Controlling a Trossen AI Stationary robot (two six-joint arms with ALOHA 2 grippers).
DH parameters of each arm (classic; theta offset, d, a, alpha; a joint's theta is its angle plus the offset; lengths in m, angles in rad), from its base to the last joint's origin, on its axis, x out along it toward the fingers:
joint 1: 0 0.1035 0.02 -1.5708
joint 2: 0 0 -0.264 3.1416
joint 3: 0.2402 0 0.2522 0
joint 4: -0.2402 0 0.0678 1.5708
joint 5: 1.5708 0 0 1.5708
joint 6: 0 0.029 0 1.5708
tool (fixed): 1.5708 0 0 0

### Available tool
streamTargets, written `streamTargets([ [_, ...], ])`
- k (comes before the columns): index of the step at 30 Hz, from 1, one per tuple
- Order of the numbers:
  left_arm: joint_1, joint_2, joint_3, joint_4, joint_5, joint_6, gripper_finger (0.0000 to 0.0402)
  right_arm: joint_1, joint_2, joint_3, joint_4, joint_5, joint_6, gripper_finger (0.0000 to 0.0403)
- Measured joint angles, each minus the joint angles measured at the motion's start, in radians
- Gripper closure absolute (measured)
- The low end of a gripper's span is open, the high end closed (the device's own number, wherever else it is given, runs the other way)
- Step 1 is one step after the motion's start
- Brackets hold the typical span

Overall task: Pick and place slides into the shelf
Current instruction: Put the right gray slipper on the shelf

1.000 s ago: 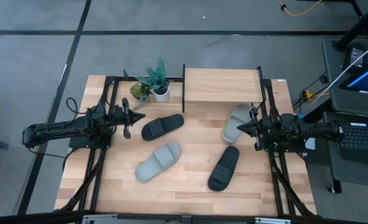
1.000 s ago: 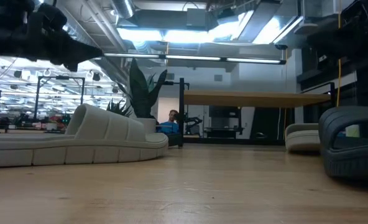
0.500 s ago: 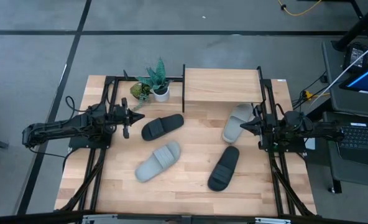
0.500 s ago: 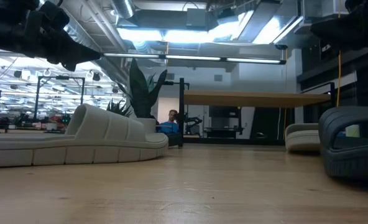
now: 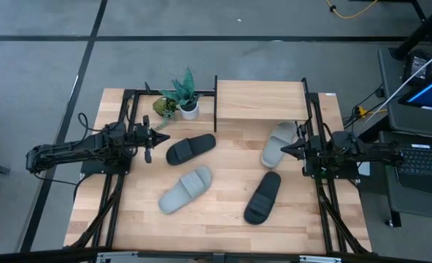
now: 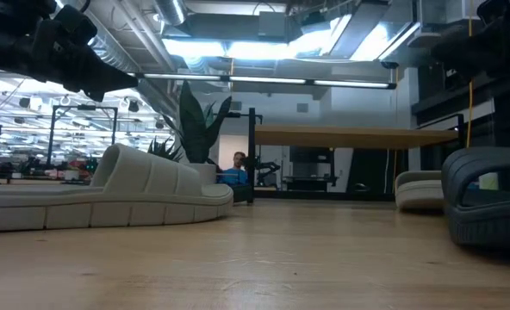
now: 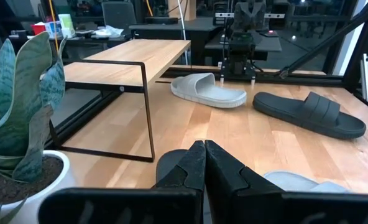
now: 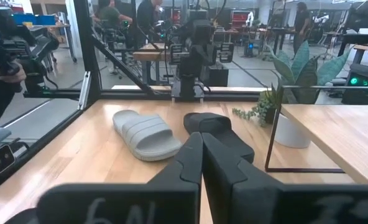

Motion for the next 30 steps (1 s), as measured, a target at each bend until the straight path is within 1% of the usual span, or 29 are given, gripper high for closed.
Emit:
streamTargets([
  [20, 0.000, 0.000, 0.000, 0.001, -0.006, 0.001, 0.0401, 0.000, 0.000, 0.000, -0.002, 0.000, 0.001, 0.0391],
  [25, 0.000, 0.000, 0.000, 0.002, -0.011, 0.090, 0.0401, 0.000, 0.000, 0.000, -0.001, 0.000, -0.004, 0.0391],
  [30, 0.000, 0.000, 0.000, 0.012, -0.012, 0.117, 0.0401, 0.000, 0.000, 0.000, -0.001, 0.000, -0.006, 0.0391],
])
